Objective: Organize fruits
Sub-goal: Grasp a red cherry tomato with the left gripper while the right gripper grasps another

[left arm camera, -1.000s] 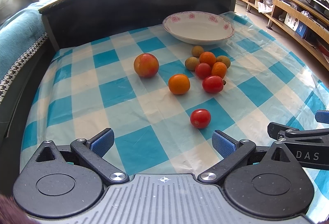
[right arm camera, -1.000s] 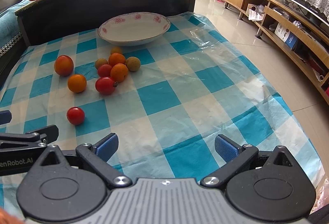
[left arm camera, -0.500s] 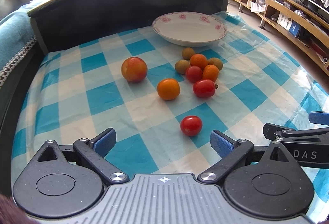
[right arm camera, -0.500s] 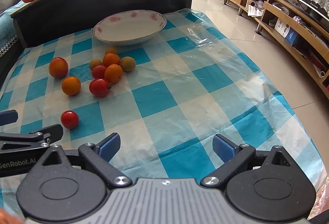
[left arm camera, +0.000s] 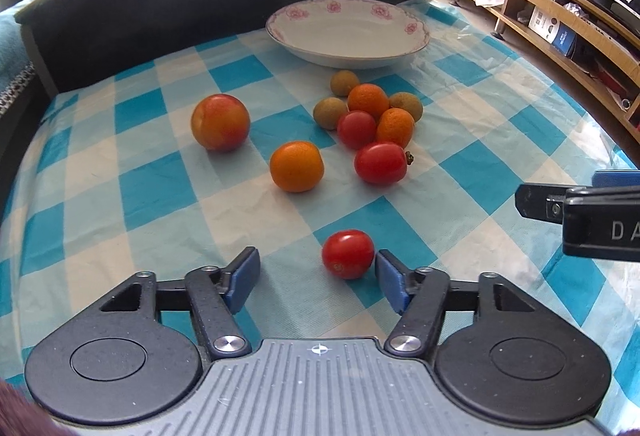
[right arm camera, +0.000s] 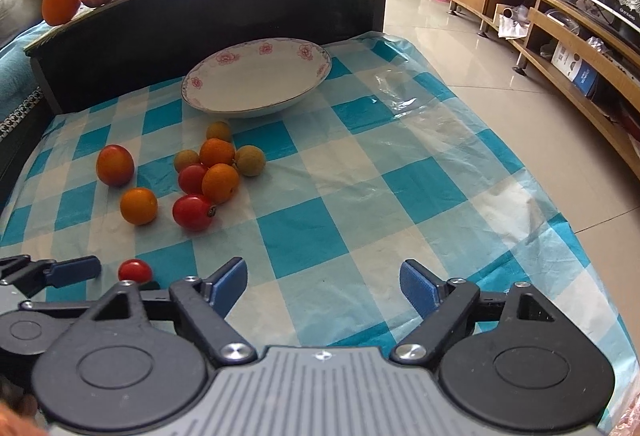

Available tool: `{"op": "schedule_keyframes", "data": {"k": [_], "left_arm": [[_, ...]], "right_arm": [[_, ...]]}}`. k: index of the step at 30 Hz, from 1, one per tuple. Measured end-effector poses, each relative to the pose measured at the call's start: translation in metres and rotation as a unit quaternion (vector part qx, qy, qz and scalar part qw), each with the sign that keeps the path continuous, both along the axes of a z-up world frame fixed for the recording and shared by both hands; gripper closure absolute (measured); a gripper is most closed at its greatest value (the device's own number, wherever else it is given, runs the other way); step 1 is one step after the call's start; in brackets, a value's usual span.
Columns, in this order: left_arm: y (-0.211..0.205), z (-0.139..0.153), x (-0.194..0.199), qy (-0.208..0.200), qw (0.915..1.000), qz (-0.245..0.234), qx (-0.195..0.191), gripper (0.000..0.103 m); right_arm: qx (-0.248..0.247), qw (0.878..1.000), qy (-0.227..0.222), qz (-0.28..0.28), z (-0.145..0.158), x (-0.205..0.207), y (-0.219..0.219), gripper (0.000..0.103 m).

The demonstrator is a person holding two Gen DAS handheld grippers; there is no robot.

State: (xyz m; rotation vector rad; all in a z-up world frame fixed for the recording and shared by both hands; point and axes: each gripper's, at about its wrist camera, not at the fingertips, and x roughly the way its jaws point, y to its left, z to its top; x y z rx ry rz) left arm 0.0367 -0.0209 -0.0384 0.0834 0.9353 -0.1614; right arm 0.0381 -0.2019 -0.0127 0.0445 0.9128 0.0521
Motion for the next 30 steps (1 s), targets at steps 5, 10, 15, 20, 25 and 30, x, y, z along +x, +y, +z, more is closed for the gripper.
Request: {"op": "schedule_keyframes", "data": {"k": [5, 10, 15, 20, 25, 30], "left_arm": [[-0.007, -0.001, -0.001, -0.017, 0.9996, -0.017, 0.012, 0.041], [-0.007, -0.001, -0.003, -0.021, 0.9992, -0.035, 0.003, 0.053], [-0.006, -0.001, -0.008, -0.021, 0.9984, -0.052, -0.002, 0.064], [-0.002, -0.001, -0.008, -0.023, 0.9981, -0.055, -0.013, 0.066], [-0.003, -0.001, -0.010, -0.031, 0.9969, -0.072, -0.010, 0.066], [-0.007, -0.003, -0.012, -0.042, 0.9951, -0.089, 0.003, 0.061]], "right_arm": [[0.027, 0.999, 0.008, 0.028, -0.003, 0.008, 0.003, 0.038], [0.029, 0.997, 0.002, 0.071, -0.005, 0.017, 0.014, 0.041], [0.026, 0.992, -0.007, 0.124, -0.007, 0.030, 0.031, 0.041], [0.023, 0.983, -0.016, 0.179, -0.009, 0.043, 0.051, 0.041], [0.022, 0.974, -0.001, 0.225, -0.019, 0.060, 0.070, 0.046], [0.027, 0.971, 0.017, 0.237, -0.029, 0.074, 0.078, 0.058]]}}
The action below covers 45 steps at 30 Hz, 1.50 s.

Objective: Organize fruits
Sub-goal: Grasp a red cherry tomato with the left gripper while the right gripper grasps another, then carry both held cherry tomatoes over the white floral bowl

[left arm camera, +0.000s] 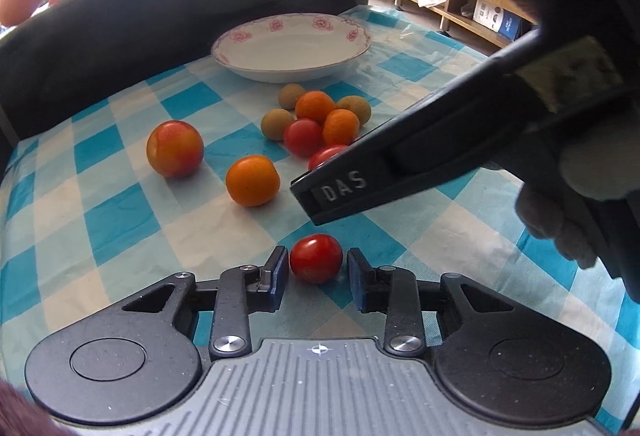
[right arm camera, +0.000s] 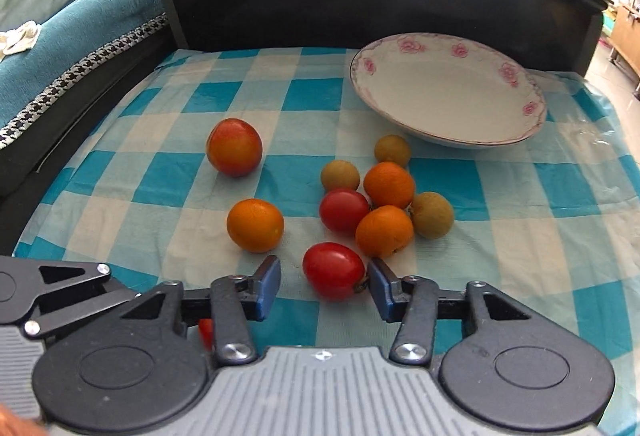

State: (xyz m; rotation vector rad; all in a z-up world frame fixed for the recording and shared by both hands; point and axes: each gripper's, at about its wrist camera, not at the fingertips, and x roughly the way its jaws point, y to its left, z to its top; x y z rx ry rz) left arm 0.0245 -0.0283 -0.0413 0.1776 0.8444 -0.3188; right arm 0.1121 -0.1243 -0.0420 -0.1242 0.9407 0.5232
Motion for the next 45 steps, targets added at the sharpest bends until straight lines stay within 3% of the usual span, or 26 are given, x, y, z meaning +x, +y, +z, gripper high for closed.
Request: {"op": "schedule_keyframes", "data": {"k": [4, 14, 23, 34, 38, 45], "left_arm": [[-0.003, -0.001, -0.001, -0.006, 0.9999, -0.011, 0.006, 0.061], [-0.009, -0.001, -0.003, -0.009, 0.9993, -0.027, 0.023, 0.067], [-0.011, -0.002, -0.010, -0.018, 0.9977, -0.042, 0.051, 0.063], [-0.010, -0.002, -0.002, -0.009, 0.9987, -0.035, 0.037, 0.062], [-0.010, -0.001, -0.002, 0.001, 0.9987, -0.039, 0.034, 0.067], [-0.002, 0.003, 0.004, 0.029, 0.9994, -0.017, 0.004, 0.068]], "right_arm": [[-0.009, 1.000, -0.010, 0.005, 0.000, -0.001, -0.001, 0.068], [-0.012, 1.000, 0.007, 0.001, 0.004, -0.017, -0.021, 0.069], [-0.017, 1.000, 0.016, -0.001, 0.006, -0.029, -0.033, 0.069], [-0.028, 0.999, 0.022, -0.004, 0.007, -0.032, -0.032, 0.069], [-0.028, 0.999, 0.027, -0.008, 0.007, -0.034, -0.034, 0.070], [-0.022, 0.999, 0.028, -0.024, 0.013, -0.044, -0.040, 0.070]]}}
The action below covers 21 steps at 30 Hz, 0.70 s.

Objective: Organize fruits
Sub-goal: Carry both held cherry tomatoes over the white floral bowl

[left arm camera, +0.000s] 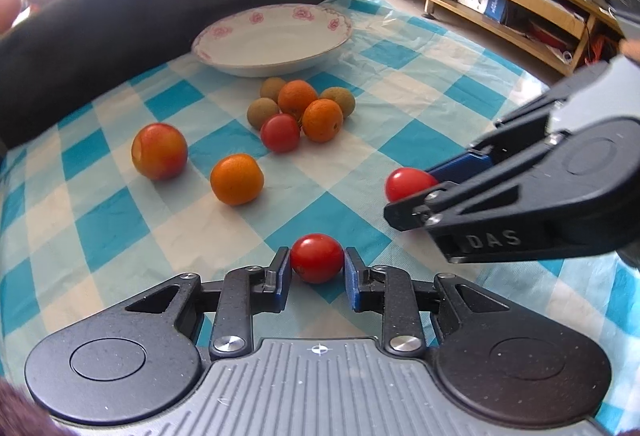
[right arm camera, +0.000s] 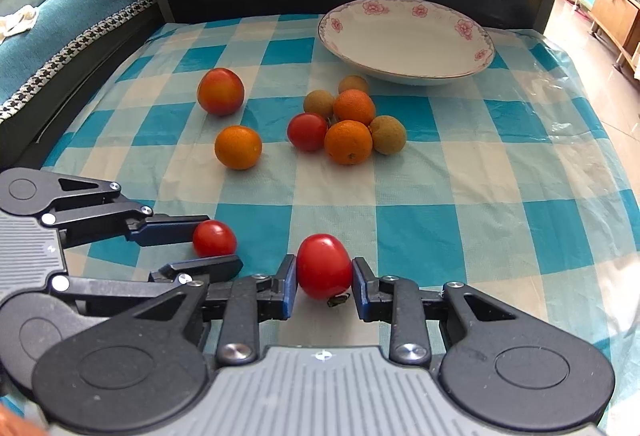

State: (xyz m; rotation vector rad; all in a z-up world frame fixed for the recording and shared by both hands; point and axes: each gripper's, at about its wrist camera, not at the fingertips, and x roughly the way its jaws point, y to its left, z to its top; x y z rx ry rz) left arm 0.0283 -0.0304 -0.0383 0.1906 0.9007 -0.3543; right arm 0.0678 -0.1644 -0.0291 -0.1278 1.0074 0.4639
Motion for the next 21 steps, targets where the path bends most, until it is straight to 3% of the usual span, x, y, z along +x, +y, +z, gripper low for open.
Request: {"op": "schedule_keyframes", "data": {"k": [7, 10, 13, 21], "left_arm": [[0.008, 0.023, 0.011, -0.002, 0.9986, 0.029, -0.043, 0.068], [0.008, 0.041, 0.019, -0.026, 0.9978, 0.036, -0.049, 0.068], [0.012, 0.053, 0.032, -0.035, 0.9960, 0.050, -0.065, 0.068], [0.010, 0.056, 0.089, -0.046, 0.9951, 0.065, -0.060, 0.069]], "right_arm": [[-0.007, 1.000, -0.016, -0.024, 0.023, -0.004, -0.002, 0.070], [-0.010, 0.999, -0.032, -0.038, 0.042, 0.004, -0.001, 0.070], [-0.004, 0.998, -0.046, -0.045, 0.056, 0.018, 0.000, 0.070], [0.005, 0.997, -0.058, -0.051, 0.061, 0.078, 0.002, 0.070]]}}
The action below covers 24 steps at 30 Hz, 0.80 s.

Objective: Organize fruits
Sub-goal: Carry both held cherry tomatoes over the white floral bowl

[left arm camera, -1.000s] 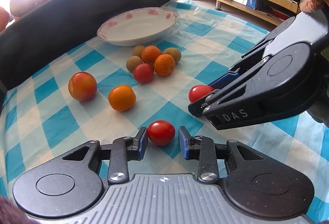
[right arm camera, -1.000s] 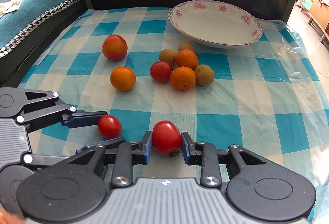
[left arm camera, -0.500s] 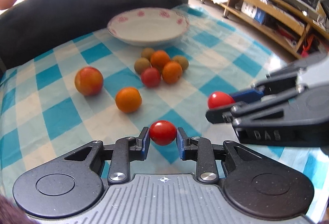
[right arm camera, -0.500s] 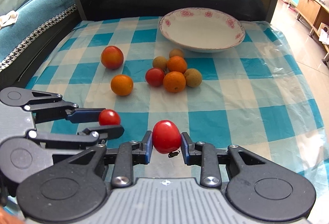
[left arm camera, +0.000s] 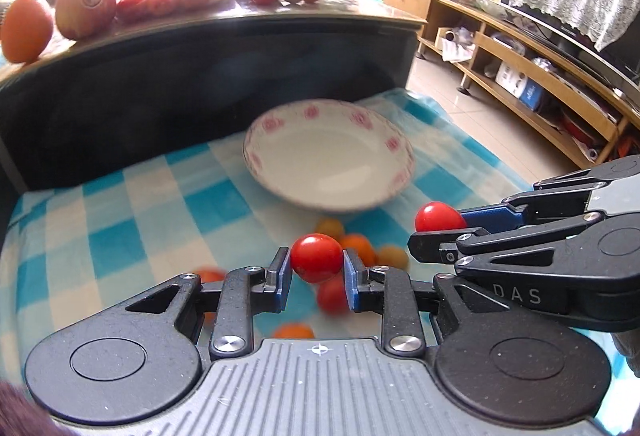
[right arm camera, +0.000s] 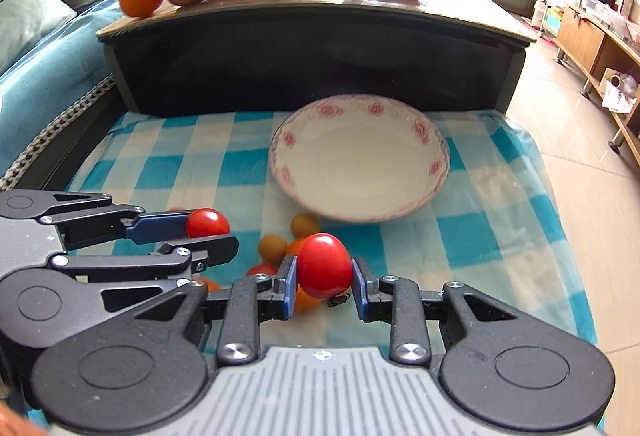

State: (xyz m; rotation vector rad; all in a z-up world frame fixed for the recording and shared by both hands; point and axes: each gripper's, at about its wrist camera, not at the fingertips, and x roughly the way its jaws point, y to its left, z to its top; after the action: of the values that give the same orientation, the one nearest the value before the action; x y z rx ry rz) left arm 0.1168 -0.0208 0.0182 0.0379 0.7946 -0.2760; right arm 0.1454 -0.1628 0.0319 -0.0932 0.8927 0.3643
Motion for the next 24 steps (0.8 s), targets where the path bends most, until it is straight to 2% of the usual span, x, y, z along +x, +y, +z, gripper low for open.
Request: {"op": "schedule_keyframes", "data": {"k": [4, 9, 13, 24], "left_arm": [[-0.003, -0.001, 0.031, -0.004, 1.0000, -0.001, 0.007, 0.070], [-0.007, -0.010, 0.062, 0.001, 1.0000, -0.002, 0.009, 0.070], [-0.015, -0.020, 0.079, 0.001, 0.9996, -0.012, 0.027, 0.070], [-0.018, -0.032, 0.093, 0.006, 0.9988, -0.008, 0.047, 0.070]], "right_arm": [[0.012, 1.000, 0.005, -0.010, -0.004, 0.032, -0.005, 0.070], [0.005, 1.000, 0.004, -0.015, -0.014, 0.066, -0.007, 0.070], [0.000, 1.000, 0.010, -0.017, -0.026, 0.087, -0.011, 0.070], [-0.011, 1.000, 0.013, -0.010, -0.046, 0.108, -0.010, 0.070]]}}
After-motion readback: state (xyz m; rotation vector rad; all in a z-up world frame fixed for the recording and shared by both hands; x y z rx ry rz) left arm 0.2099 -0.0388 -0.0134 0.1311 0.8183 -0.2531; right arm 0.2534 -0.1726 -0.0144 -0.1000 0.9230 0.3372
